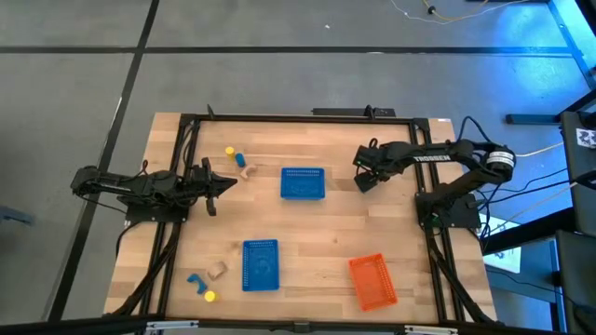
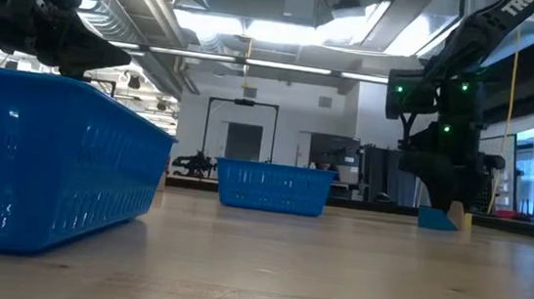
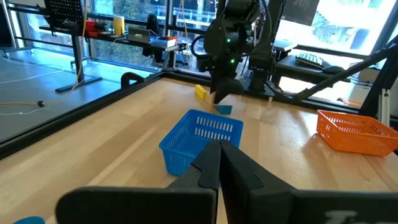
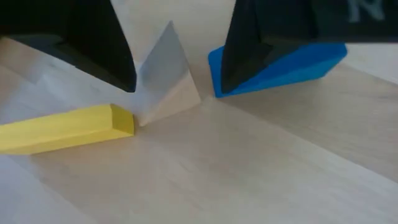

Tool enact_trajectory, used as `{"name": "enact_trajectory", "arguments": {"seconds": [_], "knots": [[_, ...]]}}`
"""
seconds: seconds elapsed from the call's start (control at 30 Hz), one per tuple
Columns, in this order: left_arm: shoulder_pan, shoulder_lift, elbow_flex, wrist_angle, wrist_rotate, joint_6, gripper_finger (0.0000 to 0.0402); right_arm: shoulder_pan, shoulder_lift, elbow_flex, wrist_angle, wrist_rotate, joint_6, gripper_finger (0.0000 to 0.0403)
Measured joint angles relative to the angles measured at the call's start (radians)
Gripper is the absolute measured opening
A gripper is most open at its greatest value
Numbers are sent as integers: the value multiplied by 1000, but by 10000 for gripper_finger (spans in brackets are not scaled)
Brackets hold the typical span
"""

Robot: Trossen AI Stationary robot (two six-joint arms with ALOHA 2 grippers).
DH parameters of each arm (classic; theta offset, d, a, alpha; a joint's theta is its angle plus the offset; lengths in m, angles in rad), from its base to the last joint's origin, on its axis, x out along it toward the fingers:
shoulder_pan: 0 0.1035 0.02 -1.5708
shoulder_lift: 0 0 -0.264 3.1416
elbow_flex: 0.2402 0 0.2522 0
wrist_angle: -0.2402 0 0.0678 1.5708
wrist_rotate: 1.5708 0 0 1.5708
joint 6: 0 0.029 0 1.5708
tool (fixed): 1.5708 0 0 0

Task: Sort & place blocks by color
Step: Put the top right brown block into the top blue basket

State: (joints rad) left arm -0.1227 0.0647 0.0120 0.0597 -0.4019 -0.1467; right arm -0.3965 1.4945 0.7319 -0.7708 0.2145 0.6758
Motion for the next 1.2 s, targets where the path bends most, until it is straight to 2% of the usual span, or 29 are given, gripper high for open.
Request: {"name": "enact_trajectory", "arguments": {"seconds": [0.1, 0.3, 0.37, 0.47, 0.63, 0.83, 0.93, 1.07, 1.2], "knots": [[0, 0, 0, 0, 0, 0, 0, 0, 8, 0, -9, -6, 1, 186], [0, 0, 0, 0, 0, 0, 0, 1, -10, 4, -42, 15, -28, 67], [0, 0, 0, 0, 0, 0, 0, 2, -35, 7, -61, 10, -49, 54], [0, 0, 0, 0, 0, 0, 0, 20, -106, 36, -138, -5, -55, 8], [0, 0, 0, 0, 0, 0, 0, 83, -264, 106, -82, -28, -35, 3], [0, 0, 0, 0, 0, 0, 0, 185, -327, 139, 193, -38, 48, 3], [0, 0, 0, 0, 0, 0, 0, 218, -298, 142, 386, -68, 71, 3], [0, 0, 0, 0, 0, 0, 0, 248, -196, 142, 589, -132, 104, 2], [0, 0, 0, 0, 0, 0, 0, 284, -70, 141, 647, -185, 149, 1]]}}
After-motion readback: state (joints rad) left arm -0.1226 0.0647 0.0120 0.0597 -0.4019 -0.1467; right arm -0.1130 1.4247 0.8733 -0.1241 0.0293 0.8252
